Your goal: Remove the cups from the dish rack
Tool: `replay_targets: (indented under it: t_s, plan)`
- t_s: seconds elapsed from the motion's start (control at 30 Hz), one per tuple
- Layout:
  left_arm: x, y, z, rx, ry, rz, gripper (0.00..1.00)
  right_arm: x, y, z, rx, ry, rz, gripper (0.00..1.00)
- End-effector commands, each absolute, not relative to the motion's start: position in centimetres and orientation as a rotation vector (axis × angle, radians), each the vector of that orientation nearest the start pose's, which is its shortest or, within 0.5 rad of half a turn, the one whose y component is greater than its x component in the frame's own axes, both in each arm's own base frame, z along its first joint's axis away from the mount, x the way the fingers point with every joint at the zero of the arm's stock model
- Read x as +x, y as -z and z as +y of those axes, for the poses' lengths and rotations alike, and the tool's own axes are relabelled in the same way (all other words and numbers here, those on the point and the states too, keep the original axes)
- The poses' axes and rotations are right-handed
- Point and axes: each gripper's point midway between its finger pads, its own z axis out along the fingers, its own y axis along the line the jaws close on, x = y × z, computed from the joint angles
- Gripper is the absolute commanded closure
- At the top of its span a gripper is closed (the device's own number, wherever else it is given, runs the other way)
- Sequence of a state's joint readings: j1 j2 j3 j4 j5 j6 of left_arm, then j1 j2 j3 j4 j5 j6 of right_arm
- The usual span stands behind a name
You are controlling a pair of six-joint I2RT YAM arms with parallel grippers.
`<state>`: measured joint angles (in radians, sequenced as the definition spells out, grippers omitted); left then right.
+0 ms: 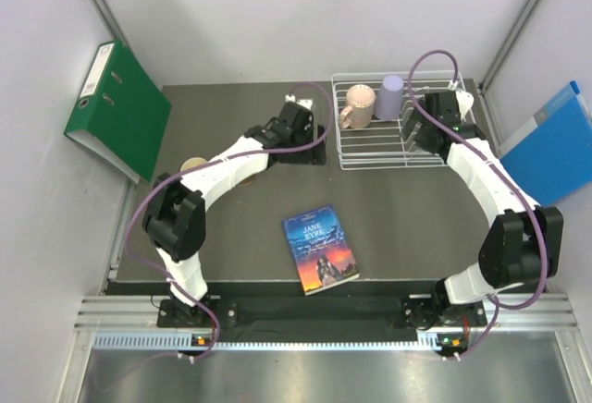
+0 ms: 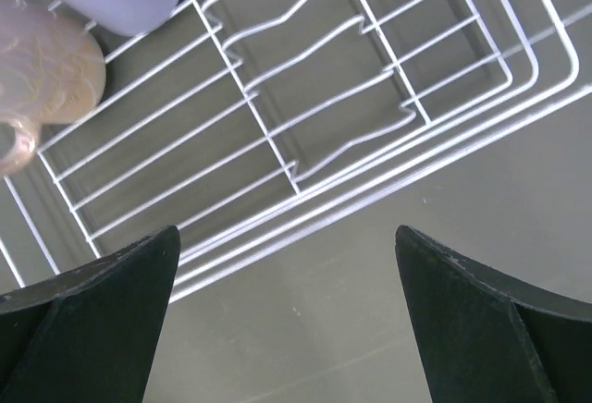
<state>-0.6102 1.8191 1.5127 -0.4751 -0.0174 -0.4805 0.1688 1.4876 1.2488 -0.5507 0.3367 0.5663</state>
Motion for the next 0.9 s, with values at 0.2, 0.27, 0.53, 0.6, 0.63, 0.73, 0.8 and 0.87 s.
replay_targets:
  t_s: [0.2,0.27,0.53,0.6,0.63,0.73,0.8,0.87]
  plan:
    - [36.7,-19.6,-27.5,0.115,0.482,2.270,0.19,45.0,-23.2,4.0,0.631,-0.103,2.028,0.02]
    - [36.9,-19.7,-27.1,0.117,0.455,2.258,0.18,45.1,-24.4,3.7,0.651,-0.118,1.992,0.02]
    - [41.2,-18.4,-28.6,0.075,0.378,2.257,0.14,44.4,-26.2,3.2,0.675,-0.207,1.976,0.01]
    - [43.1,-19.3,-29.9,0.034,0.451,2.220,0.15,43.9,-25.9,3.5,0.666,-0.225,1.989,0.01]
    - [43.8,-19.0,-30.9,0.036,0.491,2.216,0.16,43.6,-26.1,3.5,0.655,-0.228,1.986,0.01]
    - [45.4,-20.4,-32.1,0.003,0.569,2.137,0.15,42.6,-26.0,3.9,0.634,-0.249,1.994,0.01]
    - [46.2,-21.2,-32.8,0.002,0.616,2.082,0.15,41.9,-25.7,3.4,0.641,-0.218,1.987,0.01]
    - [46.6,-21.7,-33.4,0.006,0.641,2.065,0.15,41.7,-25.6,2.5,0.646,-0.161,1.979,0.01]
